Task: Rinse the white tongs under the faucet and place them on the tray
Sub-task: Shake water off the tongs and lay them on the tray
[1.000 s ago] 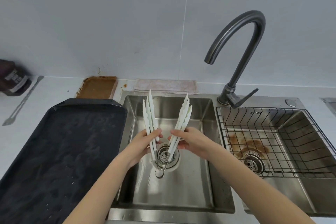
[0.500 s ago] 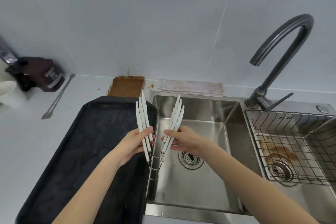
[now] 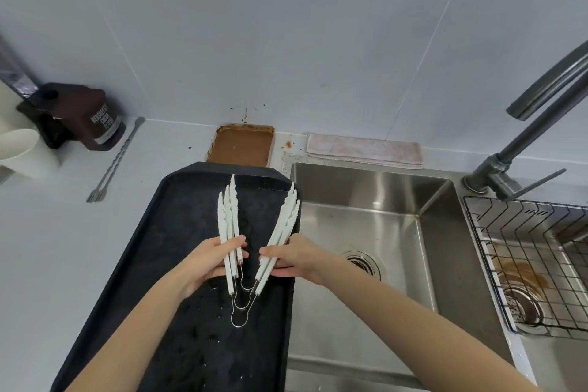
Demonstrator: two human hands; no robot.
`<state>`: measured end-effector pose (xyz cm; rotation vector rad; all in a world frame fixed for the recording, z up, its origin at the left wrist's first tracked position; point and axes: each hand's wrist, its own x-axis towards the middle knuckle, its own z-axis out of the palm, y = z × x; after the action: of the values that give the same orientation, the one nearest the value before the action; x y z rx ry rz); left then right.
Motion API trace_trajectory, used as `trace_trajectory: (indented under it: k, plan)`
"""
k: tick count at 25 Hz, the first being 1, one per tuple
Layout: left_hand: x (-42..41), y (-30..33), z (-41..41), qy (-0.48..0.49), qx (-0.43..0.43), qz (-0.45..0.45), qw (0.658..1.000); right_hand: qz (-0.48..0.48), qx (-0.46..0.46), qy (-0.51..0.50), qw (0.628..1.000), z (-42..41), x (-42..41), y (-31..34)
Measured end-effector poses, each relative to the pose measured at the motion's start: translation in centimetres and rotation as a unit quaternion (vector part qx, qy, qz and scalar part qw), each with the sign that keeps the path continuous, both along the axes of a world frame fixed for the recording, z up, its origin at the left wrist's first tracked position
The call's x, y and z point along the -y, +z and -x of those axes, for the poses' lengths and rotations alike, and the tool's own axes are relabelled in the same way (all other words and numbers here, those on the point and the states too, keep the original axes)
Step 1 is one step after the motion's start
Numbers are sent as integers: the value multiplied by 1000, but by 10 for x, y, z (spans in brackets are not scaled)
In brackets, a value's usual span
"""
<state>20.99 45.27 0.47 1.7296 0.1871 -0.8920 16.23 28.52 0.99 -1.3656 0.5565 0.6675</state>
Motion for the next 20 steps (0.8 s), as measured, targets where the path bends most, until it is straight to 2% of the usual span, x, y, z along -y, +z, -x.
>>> trace_trajectory:
  k: [3, 6, 8, 11, 15, 17, 20]
  plan:
    - [-2, -8, -4, -17, -1, -31, 999, 23, -10, 8, 1000, -2, -3, -6]
    - [-1, -12, -9, -80, 29, -133, 987, 48, -18, 23, 998, -6, -8, -9]
    - [0, -12, -13, -135, 60, -220, 964, 83, -37, 49, 995, -10, -8, -6]
    - [0, -11, -17, -197, 90, -310, 926, 177, -53, 139, 973, -17, -3, 6]
    - [-2, -7, -16, -231, 156, -407, 870, 264, -1, 169, 950, -19, 4, 14]
    - [-1, -8, -14, -206, 189, -408, 869, 306, 37, 163, 937, -15, 4, 7]
    - [0, -16, -9, -161, 209, -359, 895, 311, 72, 124, 940, -10, 0, -4]
